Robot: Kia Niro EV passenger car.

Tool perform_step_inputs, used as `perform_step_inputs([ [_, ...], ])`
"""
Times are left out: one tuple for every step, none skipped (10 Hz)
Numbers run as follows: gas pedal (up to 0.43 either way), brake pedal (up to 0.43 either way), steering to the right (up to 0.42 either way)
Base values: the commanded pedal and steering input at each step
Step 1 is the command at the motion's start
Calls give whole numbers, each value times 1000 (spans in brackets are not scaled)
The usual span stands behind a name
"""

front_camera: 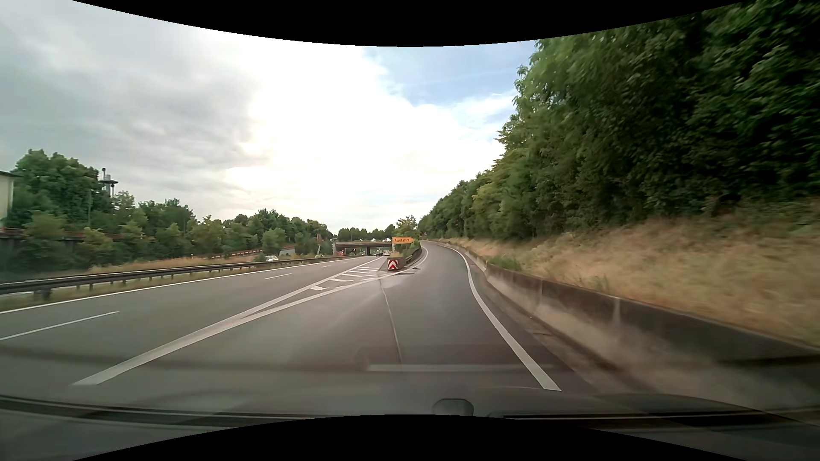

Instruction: Follow the waypoints while adhering to traffic rules and regulations

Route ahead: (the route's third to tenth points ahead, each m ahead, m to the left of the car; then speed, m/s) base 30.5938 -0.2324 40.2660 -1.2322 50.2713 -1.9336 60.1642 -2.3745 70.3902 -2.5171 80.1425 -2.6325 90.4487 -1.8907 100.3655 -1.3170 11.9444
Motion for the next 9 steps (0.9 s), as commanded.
perform_step_inputs([
  [138, 0, 14],
  [138, 0, 15],
  [138, 0, 16],
  [138, 0, 16],
  [150, 0, 16],
  [150, 0, 15],
  [150, 0, 15],
  [150, 0, 15],
  [150, 0, 15],
])
